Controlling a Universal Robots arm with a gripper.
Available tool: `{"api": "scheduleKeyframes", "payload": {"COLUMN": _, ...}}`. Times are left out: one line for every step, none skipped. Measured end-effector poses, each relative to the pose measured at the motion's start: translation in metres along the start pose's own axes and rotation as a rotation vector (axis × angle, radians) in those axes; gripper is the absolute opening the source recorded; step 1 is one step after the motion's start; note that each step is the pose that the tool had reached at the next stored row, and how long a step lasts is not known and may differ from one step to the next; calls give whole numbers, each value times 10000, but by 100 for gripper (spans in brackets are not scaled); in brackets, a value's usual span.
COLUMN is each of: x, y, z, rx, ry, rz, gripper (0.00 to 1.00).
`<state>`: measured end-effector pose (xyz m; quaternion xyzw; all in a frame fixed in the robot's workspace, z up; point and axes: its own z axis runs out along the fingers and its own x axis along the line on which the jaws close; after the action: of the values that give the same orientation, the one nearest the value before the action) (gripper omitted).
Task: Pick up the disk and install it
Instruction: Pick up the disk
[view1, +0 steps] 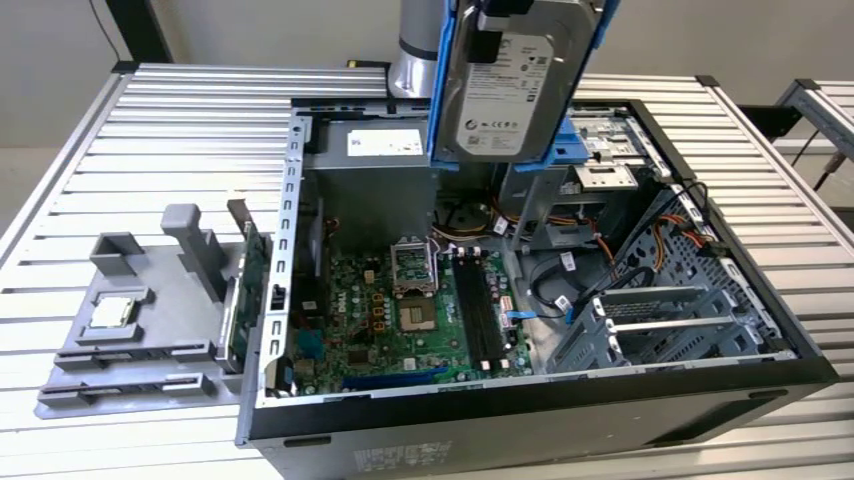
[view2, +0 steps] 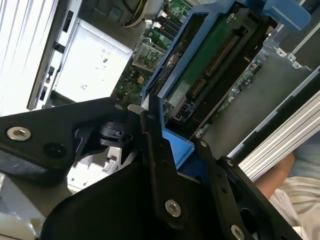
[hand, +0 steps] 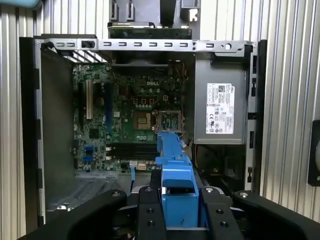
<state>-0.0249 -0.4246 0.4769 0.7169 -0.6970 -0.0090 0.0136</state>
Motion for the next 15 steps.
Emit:
{"api": "scheduleKeyframes", "payload": {"x": 14, "y": -46, "z": -1, "rx": 1, "ry": -2, "rz": 0, "gripper": 0}}
{"api": "scheduleKeyframes", "payload": {"x": 29, "y": -92, "z": -3, "rx": 1, "ry": -3, "rz": -1, "gripper": 0}}
{"api": "scheduleKeyframes", "payload": {"x": 44, "y": -137, "z": -4, "rx": 1, "ry": -3, "rz": 0, "gripper": 0}}
{"api": "scheduleKeyframes", "payload": {"x": 60, "y": -181, "z": -5, "rx": 1, "ry": -5, "rz": 0, "gripper": 0}}
{"api": "scheduleKeyframes", "payload": {"x": 77, "y": -227, "z": -7, "rx": 1, "ry": -5, "rz": 0, "gripper": 0}}
{"api": "scheduleKeyframes", "payload": {"x": 94, "y": -274, "z": -8, "rx": 1, "ry": -6, "rz": 0, "gripper": 0}}
{"api": "scheduleKeyframes", "payload": {"x": 111, "y": -316, "z": -10, "rx": 0, "ry": -7, "rz": -1, "gripper": 0}}
{"api": "scheduleKeyframes", "payload": {"x": 129, "y": -361, "z": -11, "rx": 0, "ry": -8, "rz": 0, "gripper": 0}}
{"api": "scheduleKeyframes", "payload": {"x": 148, "y": -406, "z": -12, "rx": 0, "ry": -8, "rz": 0, "gripper": 0}}
{"api": "scheduleKeyframes", "payload": {"x": 169, "y": -449, "z": -13, "rx": 0, "ry": -8, "rz": 0, "gripper": 0}}
{"api": "scheduleKeyframes", "payload": {"x": 190, "y": -487, "z": -15, "rx": 0, "ry": -7, "rz": 0, "gripper": 0}}
{"api": "scheduleKeyframes", "payload": {"x": 214, "y": -520, "z": -16, "rx": 0, "ry": -7, "rz": -1, "gripper": 0}}
{"api": "scheduleKeyframes", "payload": {"x": 236, "y": -541, "z": -16, "rx": 0, "ry": -8, "rz": -1, "gripper": 0}}
{"api": "scheduleKeyframes", "payload": {"x": 254, "y": -548, "z": -16, "rx": 1, "ry": -9, "rz": 0, "gripper": 0}}
{"api": "scheduleKeyframes", "payload": {"x": 262, "y": -548, "z": -16, "rx": 0, "ry": -7, "rz": -1, "gripper": 0}}
